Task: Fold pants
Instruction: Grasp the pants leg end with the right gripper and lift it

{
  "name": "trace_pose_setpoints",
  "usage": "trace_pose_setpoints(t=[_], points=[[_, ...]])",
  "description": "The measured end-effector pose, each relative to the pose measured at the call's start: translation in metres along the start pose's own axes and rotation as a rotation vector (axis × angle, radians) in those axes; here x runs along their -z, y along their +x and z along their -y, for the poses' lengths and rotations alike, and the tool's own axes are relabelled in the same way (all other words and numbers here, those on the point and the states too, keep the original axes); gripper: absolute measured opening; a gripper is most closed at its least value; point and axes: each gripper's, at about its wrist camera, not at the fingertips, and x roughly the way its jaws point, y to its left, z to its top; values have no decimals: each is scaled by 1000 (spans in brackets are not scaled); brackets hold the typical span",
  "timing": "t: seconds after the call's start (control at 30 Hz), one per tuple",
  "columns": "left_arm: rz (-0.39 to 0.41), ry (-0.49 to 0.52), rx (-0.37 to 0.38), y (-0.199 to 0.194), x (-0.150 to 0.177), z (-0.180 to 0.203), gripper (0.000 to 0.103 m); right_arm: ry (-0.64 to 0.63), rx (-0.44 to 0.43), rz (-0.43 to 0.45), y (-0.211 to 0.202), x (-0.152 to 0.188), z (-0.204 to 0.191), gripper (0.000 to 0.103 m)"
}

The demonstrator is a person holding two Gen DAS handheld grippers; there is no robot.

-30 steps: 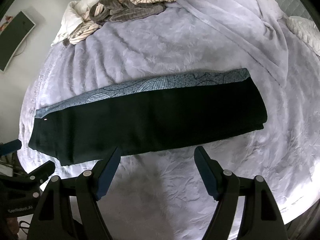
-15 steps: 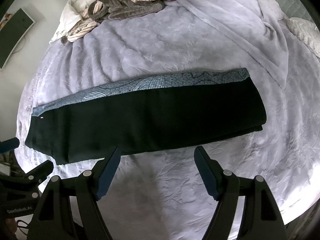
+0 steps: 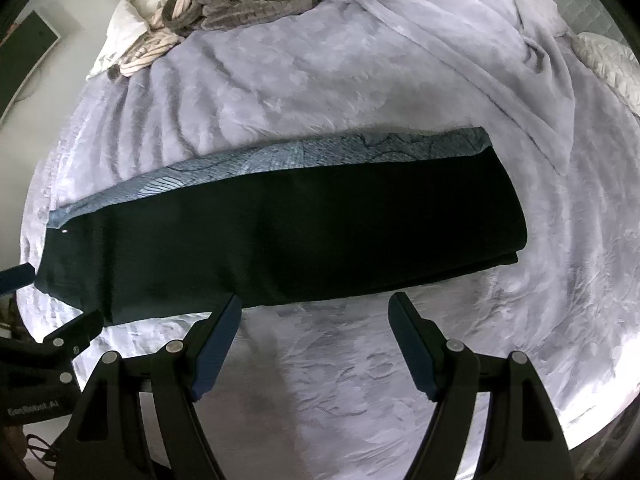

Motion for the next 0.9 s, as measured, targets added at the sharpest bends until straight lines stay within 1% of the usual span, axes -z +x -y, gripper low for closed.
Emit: trace_pose_setpoints(t=[0.2,0.23,0.3,0.43,0.47,0.53,0.57,0.67,0.7,0.73,0.77,0.8,0.83,0.9], points=[[-4,11,12,22,-14,20,103,12,28,-16,17,-3,23,79],[-2,12,12,25,-16,22,103,23,22,-10,20,-4,31,79],[2,11,18,35,-22,28,103,81,-17,-4,25,-7,52,79],[12,-12,39,49,-34,33,103,381,-161,2,44,-2,128,79],[14,-19,43,52,-36,34,103,486,-206,12,51,3,154,79],[17,-30,47,59,-41,37,103,577,-253,31,57,9,178,79],[18,-32,48,62,-42,38,103,630,-308,58,62,12,192,78],[18,-36,46,72,-45,40,103,727,-430,106,73,15,214,69],[16,-36,45,75,-46,41,103,749,-445,110,77,16,218,65],[9,-37,40,79,-47,41,103,782,-459,99,85,16,223,58],[1,-40,37,83,-48,41,103,801,-458,86,91,18,224,50],[-6,-45,38,85,-49,41,103,833,-456,63,98,18,228,24],[-4,-50,41,86,-50,40,103,849,-465,54,102,19,230,13],[16,-53,44,83,-51,40,103,854,-504,90,96,18,232,8]])
